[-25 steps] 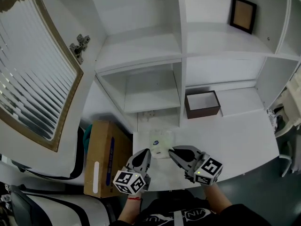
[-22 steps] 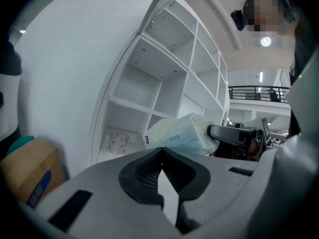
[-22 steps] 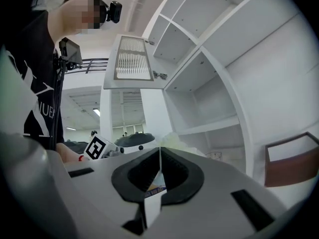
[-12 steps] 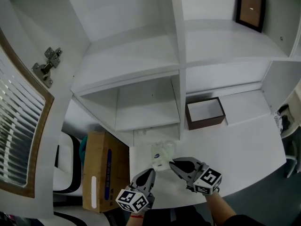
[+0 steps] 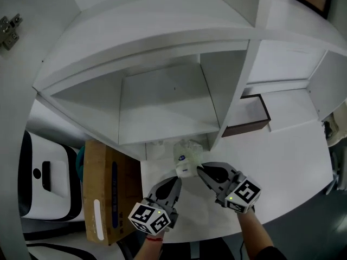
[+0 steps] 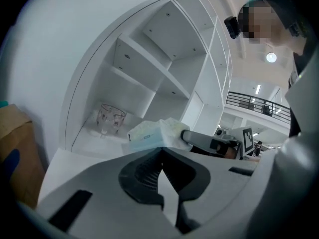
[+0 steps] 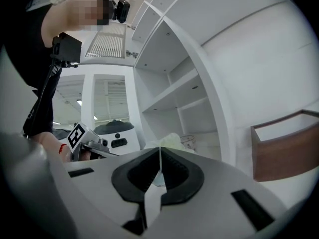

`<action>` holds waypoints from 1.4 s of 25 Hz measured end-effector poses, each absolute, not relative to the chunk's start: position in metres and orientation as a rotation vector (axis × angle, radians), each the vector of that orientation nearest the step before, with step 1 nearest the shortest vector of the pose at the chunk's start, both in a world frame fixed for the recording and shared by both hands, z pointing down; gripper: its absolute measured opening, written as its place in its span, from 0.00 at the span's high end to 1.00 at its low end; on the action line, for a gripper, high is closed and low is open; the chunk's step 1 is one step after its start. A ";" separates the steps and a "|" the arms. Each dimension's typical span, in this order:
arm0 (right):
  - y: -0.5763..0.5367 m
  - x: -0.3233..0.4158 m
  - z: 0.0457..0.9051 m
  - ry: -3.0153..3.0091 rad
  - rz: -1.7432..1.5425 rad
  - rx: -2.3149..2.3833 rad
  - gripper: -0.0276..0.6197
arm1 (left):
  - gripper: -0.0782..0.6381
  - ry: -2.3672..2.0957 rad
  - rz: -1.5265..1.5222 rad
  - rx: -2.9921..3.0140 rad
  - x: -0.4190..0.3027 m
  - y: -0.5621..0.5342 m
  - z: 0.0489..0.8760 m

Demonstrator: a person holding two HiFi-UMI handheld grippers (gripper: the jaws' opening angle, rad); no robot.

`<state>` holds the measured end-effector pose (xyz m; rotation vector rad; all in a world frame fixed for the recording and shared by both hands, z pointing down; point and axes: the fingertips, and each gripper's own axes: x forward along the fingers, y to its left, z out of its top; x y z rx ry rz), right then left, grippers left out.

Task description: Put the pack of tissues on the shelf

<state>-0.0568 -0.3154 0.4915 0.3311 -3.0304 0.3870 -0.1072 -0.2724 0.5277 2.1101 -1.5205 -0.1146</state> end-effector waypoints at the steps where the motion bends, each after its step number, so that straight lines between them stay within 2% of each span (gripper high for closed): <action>1: -0.319 -0.059 0.496 -3.027 0.388 0.339 0.95 | 0.88 -1.518 -0.114 2.105 -0.109 -0.276 0.530; 9: -0.333 -0.068 0.521 -3.008 0.363 0.351 0.95 | 0.88 -1.465 -0.120 2.053 -0.115 -0.286 0.548; 17: -0.343 -0.065 0.531 -2.948 0.283 0.554 0.95 | 0.88 -1.467 -0.194 1.971 -0.129 -0.293 0.555; 30: -0.351 -0.065 0.537 -2.688 -0.205 0.918 0.95 | 0.88 -1.424 -0.255 1.950 -0.128 -0.293 0.557; 35: -0.356 -0.074 0.548 -2.626 -0.246 0.901 0.95 | 0.88 -1.362 -0.275 1.962 -0.116 -0.300 0.556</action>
